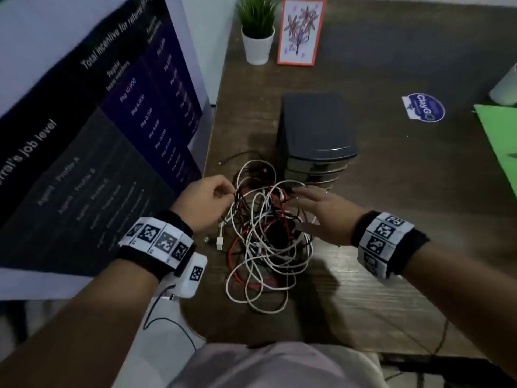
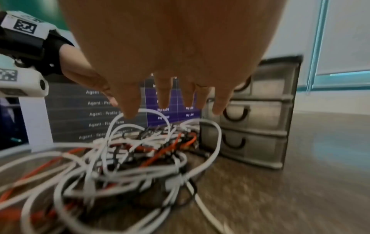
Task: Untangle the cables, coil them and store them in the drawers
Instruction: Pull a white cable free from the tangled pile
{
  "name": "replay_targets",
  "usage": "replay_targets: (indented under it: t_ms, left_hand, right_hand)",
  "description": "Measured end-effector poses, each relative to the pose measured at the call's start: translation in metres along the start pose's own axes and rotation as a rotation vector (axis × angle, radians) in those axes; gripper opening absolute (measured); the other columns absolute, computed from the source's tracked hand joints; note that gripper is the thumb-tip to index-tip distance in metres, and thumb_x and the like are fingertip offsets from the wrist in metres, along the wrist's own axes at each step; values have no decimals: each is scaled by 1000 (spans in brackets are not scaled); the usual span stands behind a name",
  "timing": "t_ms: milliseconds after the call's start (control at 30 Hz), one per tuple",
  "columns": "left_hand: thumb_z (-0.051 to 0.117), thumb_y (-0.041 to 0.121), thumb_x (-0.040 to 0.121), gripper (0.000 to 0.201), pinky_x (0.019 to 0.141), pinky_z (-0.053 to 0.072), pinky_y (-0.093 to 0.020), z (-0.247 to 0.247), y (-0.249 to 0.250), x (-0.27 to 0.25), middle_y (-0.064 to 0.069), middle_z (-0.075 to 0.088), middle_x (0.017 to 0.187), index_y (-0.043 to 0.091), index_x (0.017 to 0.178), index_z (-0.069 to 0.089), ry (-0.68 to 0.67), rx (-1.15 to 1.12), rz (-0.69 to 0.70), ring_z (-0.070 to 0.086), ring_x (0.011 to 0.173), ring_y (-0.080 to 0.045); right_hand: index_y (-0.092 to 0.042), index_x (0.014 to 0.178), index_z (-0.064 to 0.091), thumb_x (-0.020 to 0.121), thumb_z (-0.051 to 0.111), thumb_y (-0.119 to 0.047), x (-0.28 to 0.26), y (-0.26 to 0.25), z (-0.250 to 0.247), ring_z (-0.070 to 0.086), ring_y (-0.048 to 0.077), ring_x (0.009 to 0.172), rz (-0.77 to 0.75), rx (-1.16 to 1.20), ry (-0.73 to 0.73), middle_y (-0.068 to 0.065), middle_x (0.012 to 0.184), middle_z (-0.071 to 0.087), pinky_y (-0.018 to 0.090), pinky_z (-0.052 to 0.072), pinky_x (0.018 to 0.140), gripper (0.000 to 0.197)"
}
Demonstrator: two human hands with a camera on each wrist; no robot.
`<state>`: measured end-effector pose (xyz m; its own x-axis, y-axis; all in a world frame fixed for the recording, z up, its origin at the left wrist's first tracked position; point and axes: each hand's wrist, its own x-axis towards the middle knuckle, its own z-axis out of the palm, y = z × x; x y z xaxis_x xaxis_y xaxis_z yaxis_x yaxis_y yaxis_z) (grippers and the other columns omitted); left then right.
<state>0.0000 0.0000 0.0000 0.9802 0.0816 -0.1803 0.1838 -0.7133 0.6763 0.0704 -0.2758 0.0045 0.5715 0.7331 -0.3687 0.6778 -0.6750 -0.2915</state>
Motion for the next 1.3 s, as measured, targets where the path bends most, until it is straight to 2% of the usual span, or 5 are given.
replay_targets:
  t_ms: [433, 633, 833, 1067, 1300]
  left_hand:
    - [50, 29, 101, 58, 113, 32, -37, 48, -100, 49, -5, 29, 157, 48, 149, 24, -72, 123, -290, 35, 140, -24]
    - [49, 35, 101, 55, 94, 38, -24, 46, -119, 60, -7, 43, 145, 55, 146, 24, -186, 153, -295, 48, 124, -20]
    - [42, 30, 104, 51, 62, 35, -2, 48, -114, 59, 10, 43, 106, 48, 148, 24, -173, 207, -257, 41, 76, 10]
    - [29, 51, 103, 46, 93, 48, -42, 51, -112, 50, -9, 56, 135, 63, 144, 13, -162, 576, -286, 56, 115, -28]
    - [27, 53, 103, 43, 88, 54, -41, 55, -98, 41, -5, 46, 150, 67, 141, 14, -127, 605, -345, 57, 120, -30]
  right_hand:
    - [-47, 152, -9, 86, 36, -72, 46, 38, 97, -10, 24, 152, -85, -80, -21, -7, 163, -20, 47, 2, 119, 83]
    - [-56, 142, -24, 77, 15, -84, 52, 50, 104, -20, 17, 150, -108, -26, -67, -18, 159, -27, 47, -1, 123, 80]
    - [-56, 146, -15, 77, 24, -83, 56, 52, 102, -21, 16, 149, -124, 9, -89, -20, 160, -21, 47, 1, 124, 84]
    - [-51, 151, -3, 85, 44, -73, 59, 49, 97, -16, 15, 150, -104, -19, -125, -19, 162, -15, 46, 9, 124, 84]
    - [-48, 153, 7, 87, 51, -69, 59, 42, 91, -6, 20, 152, -90, -26, -108, -17, 164, -6, 45, 13, 123, 82]
